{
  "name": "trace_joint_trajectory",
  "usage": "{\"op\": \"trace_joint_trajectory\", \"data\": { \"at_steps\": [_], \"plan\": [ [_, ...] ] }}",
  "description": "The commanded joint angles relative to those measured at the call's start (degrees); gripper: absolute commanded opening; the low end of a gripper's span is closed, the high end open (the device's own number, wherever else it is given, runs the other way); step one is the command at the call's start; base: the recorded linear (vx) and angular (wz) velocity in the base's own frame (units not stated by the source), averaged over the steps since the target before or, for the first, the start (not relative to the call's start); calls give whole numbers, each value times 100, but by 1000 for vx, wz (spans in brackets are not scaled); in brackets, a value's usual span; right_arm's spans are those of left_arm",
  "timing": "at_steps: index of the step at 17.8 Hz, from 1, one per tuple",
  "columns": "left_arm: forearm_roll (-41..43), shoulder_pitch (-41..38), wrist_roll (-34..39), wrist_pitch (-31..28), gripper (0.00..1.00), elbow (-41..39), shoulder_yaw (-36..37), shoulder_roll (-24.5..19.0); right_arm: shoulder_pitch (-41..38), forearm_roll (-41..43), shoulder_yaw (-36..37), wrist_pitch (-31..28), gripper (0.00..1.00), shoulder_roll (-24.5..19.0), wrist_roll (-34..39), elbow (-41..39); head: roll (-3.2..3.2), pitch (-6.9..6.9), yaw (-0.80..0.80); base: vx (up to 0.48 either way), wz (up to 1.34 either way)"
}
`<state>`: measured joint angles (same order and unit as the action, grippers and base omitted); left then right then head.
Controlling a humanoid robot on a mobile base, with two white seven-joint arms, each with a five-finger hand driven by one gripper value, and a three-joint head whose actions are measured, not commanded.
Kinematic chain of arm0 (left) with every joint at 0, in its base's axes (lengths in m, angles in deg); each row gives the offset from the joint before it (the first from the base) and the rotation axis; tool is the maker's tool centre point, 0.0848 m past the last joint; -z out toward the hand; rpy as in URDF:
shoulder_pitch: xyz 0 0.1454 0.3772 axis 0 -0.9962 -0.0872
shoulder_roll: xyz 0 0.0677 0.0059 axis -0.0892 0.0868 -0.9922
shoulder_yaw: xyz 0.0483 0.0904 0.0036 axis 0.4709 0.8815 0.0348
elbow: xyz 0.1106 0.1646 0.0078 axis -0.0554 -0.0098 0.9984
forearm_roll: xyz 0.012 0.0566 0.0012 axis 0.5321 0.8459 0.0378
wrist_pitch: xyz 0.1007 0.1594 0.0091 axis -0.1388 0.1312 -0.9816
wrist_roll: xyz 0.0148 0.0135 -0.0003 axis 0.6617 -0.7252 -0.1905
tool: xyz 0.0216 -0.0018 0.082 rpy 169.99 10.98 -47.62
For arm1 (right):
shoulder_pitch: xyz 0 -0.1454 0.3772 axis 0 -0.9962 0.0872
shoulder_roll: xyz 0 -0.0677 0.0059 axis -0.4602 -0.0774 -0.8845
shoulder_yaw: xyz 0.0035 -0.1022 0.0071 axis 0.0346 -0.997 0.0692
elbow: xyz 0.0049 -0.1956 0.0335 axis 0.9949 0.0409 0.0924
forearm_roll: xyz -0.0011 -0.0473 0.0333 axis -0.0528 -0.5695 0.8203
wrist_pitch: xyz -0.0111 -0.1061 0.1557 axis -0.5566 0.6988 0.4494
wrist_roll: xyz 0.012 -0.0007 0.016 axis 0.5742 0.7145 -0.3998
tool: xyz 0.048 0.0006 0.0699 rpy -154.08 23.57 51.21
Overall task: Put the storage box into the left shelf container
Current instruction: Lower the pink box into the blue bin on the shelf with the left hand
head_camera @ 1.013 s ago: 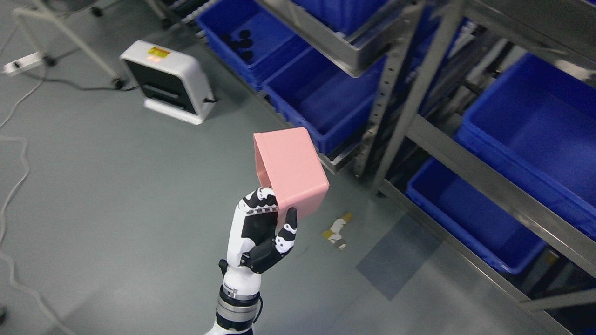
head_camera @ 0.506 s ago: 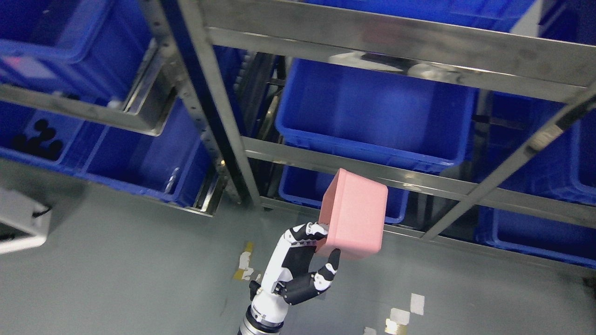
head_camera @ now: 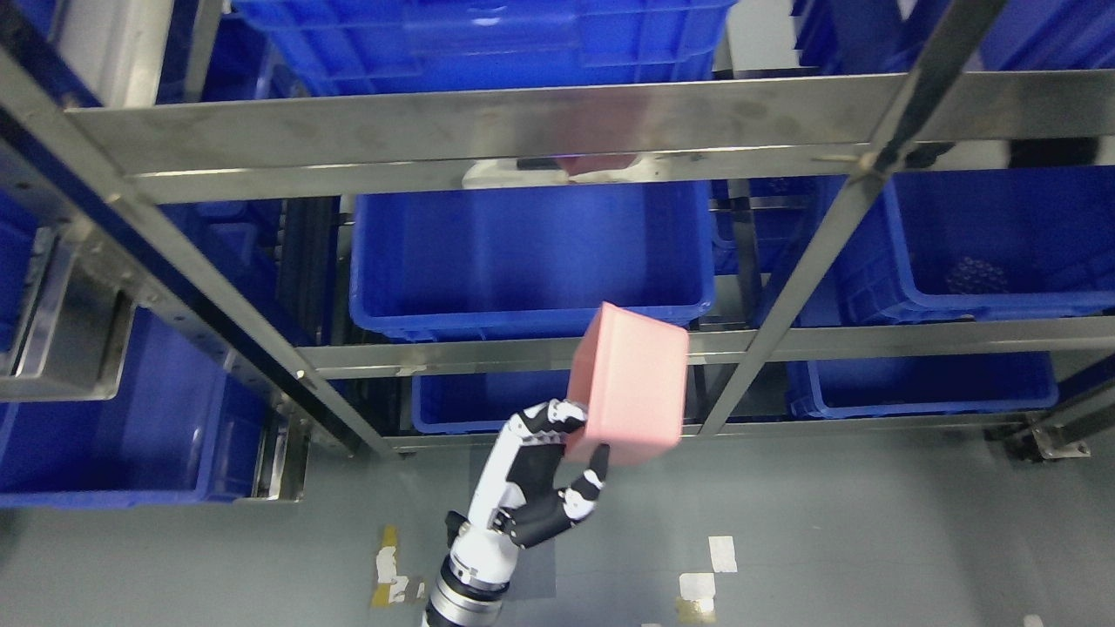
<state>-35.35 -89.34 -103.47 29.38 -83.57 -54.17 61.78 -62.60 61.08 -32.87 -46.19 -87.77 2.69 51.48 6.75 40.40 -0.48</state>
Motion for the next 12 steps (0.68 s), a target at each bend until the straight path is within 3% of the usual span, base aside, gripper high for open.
{"op": "trace_joint_trajectory", "data": {
  "at_steps": [1, 3, 12],
  "plan": [
    [-16, 243, -1, 5, 5, 272, -1287, -100, 35, 9, 18, -4, 100, 100, -4, -100, 0, 0, 0, 62, -263],
    [-16, 401, 8, 5, 5, 412, -1551, -100, 35, 9, 18, -4, 100, 100, -4, -100, 0, 0, 0, 52, -218],
    [-43, 1894, 8, -2235, 6, 1668, -1746, -100, 35, 9, 18, -4, 100, 100, 5, -100, 0, 0, 0, 13, -44]
  ]
}}
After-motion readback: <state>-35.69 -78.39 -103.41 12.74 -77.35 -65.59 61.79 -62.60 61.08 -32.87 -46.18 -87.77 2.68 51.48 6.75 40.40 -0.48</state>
